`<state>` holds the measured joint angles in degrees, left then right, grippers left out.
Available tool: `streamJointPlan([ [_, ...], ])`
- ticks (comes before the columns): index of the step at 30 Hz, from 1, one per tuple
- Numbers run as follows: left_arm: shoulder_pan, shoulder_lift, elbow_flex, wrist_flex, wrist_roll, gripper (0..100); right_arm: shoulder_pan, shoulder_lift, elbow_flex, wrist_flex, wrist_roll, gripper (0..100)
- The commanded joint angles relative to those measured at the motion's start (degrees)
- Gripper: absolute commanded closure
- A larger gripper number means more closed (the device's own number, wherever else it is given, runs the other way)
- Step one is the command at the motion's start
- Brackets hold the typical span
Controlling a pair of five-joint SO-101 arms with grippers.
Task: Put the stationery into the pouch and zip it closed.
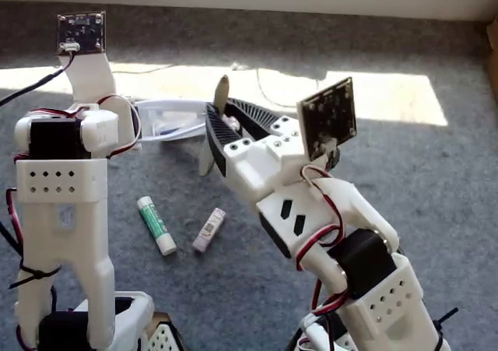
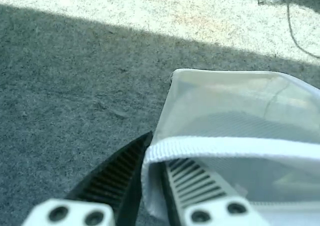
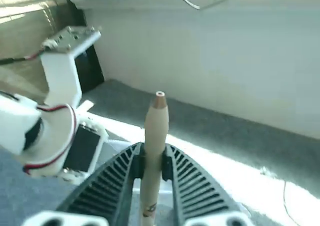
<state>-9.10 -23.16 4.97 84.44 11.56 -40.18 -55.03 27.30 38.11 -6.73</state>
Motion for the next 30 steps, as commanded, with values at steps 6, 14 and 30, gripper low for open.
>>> streamJointPlan([
  [6,0.40,0.66,0.31,-0.62,-0.53,99,-3.21,-1.45,-3.21,-21.23,0.79,99.0],
  [14,0.40,0.66,0.31,-0.62,-0.53,99,-3.21,1.27,-0.13,-25.71,0.88,99.0],
  [30,0.40,0.66,0.31,-0.62,-0.53,99,-3.38,4.35,17.98,-40.31,11.43,99.1],
])
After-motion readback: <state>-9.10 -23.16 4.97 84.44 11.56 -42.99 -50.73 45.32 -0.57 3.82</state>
